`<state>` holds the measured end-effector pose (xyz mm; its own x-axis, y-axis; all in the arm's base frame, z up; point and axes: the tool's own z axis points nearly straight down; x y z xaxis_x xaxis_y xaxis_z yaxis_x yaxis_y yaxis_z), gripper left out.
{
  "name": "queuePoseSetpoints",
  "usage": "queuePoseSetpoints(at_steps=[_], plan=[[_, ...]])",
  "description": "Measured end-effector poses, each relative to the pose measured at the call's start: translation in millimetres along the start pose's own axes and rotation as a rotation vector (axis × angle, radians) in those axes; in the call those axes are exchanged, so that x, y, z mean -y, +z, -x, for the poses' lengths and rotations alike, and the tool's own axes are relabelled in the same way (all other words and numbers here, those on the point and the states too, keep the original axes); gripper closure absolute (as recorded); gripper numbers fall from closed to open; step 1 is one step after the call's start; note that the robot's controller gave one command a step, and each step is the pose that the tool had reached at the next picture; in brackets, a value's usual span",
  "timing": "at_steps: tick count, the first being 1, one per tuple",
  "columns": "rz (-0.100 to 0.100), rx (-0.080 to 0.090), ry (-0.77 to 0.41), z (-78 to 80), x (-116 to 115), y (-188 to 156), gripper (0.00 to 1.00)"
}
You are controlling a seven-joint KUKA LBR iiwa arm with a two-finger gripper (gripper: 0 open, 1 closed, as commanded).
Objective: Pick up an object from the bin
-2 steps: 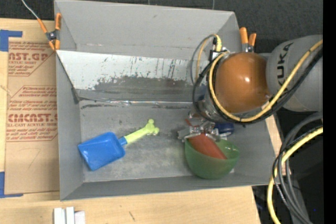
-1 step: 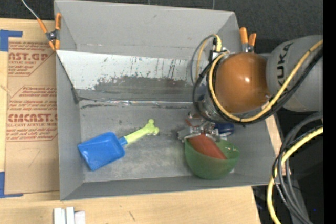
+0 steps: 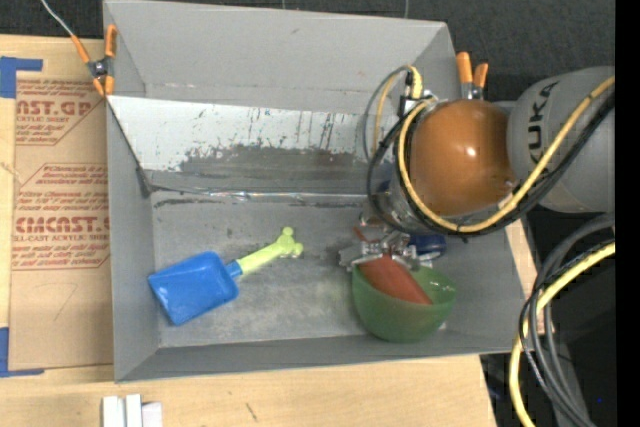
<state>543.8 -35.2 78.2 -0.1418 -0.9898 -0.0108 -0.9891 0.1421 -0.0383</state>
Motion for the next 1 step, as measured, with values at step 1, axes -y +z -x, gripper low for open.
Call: queuePoseSetpoints(at_steps=[1], plan=[[0.0,0.002,-0.001,0.2,-0.8,-4.6,1.0]])
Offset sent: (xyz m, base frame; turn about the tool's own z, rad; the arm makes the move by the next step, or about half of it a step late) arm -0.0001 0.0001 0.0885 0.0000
